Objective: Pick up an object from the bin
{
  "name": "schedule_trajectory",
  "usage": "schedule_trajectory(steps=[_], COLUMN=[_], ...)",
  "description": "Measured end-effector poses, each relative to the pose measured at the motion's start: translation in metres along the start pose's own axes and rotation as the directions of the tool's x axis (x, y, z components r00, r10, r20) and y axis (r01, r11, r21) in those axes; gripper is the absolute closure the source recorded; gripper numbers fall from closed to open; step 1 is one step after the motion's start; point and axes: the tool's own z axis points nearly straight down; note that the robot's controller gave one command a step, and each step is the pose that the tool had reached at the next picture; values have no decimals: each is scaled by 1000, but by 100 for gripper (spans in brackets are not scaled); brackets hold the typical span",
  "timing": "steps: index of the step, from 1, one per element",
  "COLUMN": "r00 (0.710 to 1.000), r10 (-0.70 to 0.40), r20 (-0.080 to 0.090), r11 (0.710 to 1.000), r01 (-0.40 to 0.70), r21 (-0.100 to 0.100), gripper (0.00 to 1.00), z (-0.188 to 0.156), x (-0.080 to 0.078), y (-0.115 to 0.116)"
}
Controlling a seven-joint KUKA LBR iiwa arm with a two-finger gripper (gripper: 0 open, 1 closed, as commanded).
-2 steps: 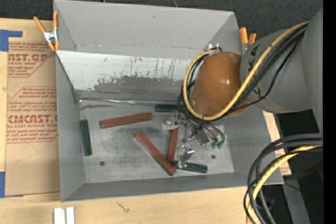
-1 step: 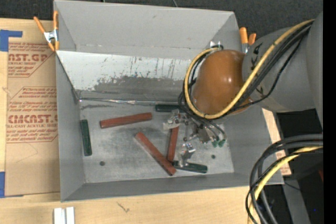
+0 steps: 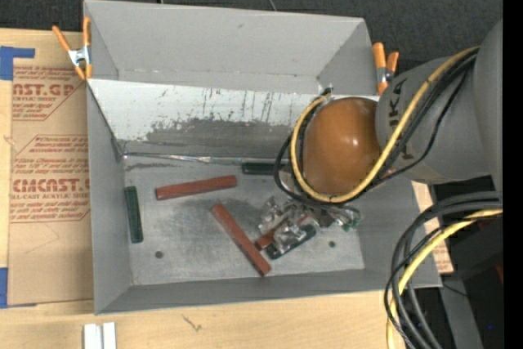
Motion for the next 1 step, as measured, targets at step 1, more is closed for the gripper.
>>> schedule_trajectory(steps=[1], r00=[1000], r10=[0], r20=[1], r11=[1000], r01=[0], r21=[0], gripper=[100], z=[0], x=[0], y=[0])
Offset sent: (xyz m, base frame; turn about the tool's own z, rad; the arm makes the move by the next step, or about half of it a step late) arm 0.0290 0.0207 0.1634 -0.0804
